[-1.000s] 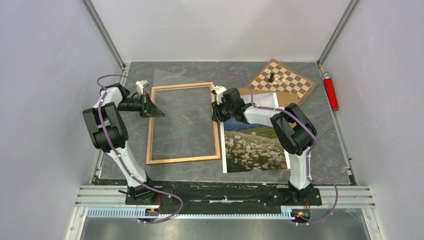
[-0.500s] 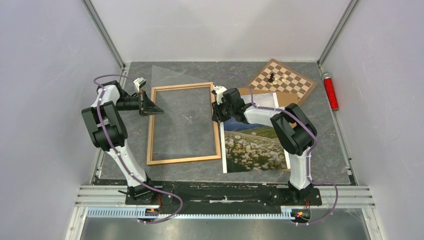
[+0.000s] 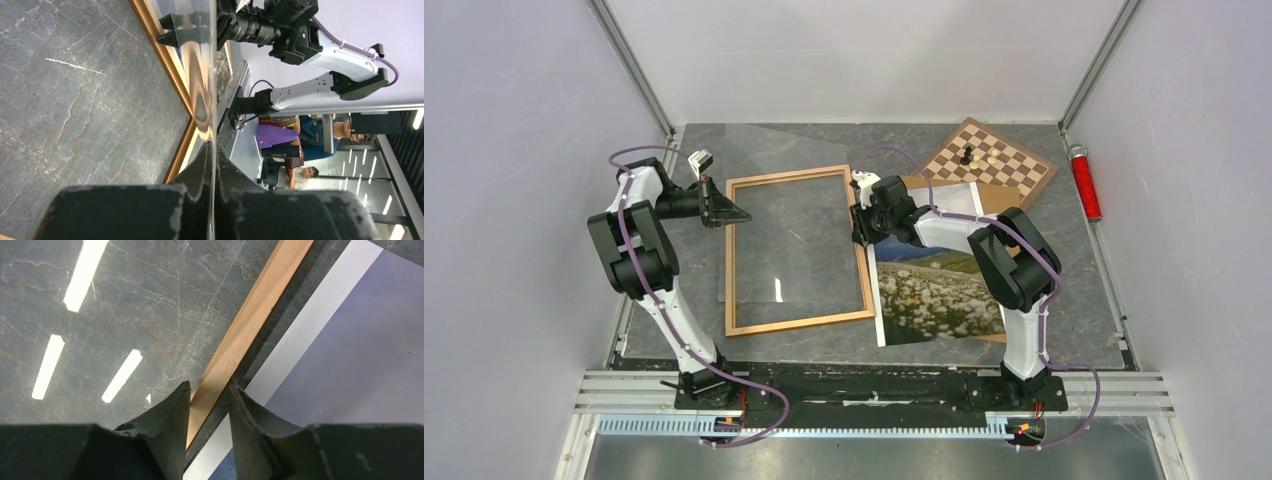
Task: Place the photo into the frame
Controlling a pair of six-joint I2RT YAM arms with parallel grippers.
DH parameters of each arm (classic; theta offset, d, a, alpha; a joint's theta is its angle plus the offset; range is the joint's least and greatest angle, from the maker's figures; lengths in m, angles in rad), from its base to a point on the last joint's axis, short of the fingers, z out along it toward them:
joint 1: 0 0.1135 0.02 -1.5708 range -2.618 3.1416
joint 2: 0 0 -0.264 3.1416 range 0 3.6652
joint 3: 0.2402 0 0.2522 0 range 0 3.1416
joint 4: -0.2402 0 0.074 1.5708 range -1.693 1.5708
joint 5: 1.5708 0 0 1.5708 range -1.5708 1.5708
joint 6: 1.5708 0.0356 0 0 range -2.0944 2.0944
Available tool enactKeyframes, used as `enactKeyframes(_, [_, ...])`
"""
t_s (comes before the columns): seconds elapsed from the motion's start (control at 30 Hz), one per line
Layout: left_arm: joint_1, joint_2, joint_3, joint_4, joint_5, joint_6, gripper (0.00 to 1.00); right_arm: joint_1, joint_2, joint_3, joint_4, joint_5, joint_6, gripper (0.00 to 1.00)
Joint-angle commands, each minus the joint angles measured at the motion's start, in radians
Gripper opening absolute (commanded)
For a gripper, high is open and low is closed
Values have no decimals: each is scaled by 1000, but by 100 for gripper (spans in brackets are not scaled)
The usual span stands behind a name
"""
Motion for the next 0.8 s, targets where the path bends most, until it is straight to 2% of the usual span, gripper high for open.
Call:
enactKeyframes(0.0, [8, 9, 17, -104, 87, 60, 2, -5, -54, -9, -31, 2, -28, 39])
enactKeyframes(0.3, [8, 35, 27, -103, 93, 62, 2, -11, -80, 27, -66, -1, -25, 61])
enactKeyframes(0.57, [7, 38, -6, -103, 127, 43, 2, -46, -140, 21, -80, 1, -53, 62])
enactKeyframes(0.77, [5, 52, -63, -103, 149, 84, 2, -72, -177, -4, -59, 2, -68, 59])
